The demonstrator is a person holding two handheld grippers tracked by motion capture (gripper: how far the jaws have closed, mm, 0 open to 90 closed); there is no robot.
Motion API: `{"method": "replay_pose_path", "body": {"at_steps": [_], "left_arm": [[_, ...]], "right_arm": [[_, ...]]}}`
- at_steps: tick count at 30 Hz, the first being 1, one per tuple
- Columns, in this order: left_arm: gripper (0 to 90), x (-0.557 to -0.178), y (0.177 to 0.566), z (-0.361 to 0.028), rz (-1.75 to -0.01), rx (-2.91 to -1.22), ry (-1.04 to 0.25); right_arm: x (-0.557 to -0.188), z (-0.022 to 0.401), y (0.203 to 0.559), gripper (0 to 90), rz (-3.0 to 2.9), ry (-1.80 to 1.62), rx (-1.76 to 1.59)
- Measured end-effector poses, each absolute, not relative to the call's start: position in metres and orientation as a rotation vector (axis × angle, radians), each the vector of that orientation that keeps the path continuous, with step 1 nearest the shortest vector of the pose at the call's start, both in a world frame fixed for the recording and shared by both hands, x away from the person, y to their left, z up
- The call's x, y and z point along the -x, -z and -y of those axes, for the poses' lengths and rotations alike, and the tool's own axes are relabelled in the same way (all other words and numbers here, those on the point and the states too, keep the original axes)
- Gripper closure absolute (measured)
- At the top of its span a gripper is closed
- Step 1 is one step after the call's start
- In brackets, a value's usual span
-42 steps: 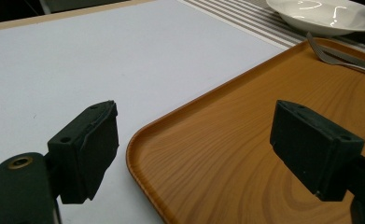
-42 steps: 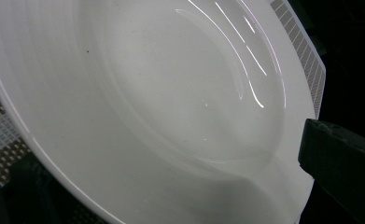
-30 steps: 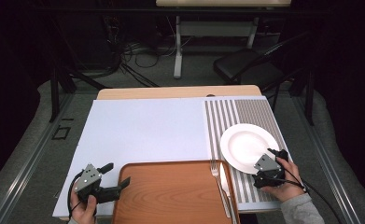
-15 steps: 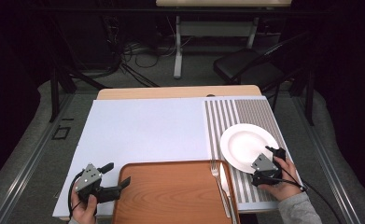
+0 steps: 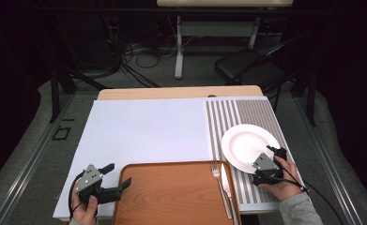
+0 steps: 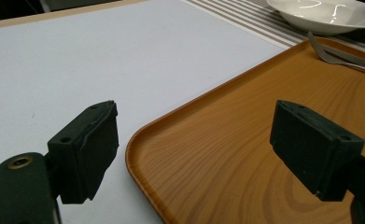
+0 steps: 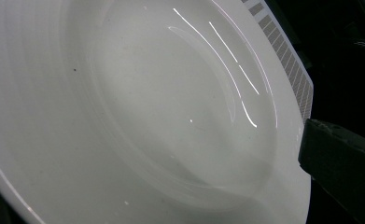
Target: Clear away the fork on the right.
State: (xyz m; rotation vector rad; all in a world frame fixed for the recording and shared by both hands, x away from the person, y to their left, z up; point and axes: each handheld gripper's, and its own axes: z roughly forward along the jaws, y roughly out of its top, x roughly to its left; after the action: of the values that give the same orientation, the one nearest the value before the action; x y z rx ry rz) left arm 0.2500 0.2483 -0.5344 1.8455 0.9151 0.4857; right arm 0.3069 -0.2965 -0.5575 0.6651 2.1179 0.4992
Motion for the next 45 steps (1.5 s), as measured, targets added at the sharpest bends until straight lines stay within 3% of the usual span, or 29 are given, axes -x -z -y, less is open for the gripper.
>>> {"method": "replay_pose_path", "body": {"at_steps": [26,34,38,45], "left_arm": [[15.7,-0.25,0.534,-0.249,-0.916,-1.844,-0.49],[15.7,-0.25,0.534,-0.249,-0.918,-1.841,-0.49],[15.7,-0.25,0.534,-0.249,-0.918,-1.841,-0.49],[15.7,-0.25,0.534,-0.25,-0.92,-1.838,-0.489]], "right_arm": [[-0.313,0.291,0.541,9.4,-2.198,-0.529,-0.723],[-0.321,0.284,0.527,21.8,-2.283,-0.511,-0.653],[-0.324,0.281,0.52,39.5,-2.341,-0.502,-0.62],[-0.326,0.277,0.51,47.2,-2.409,-0.439,-0.6]]}}
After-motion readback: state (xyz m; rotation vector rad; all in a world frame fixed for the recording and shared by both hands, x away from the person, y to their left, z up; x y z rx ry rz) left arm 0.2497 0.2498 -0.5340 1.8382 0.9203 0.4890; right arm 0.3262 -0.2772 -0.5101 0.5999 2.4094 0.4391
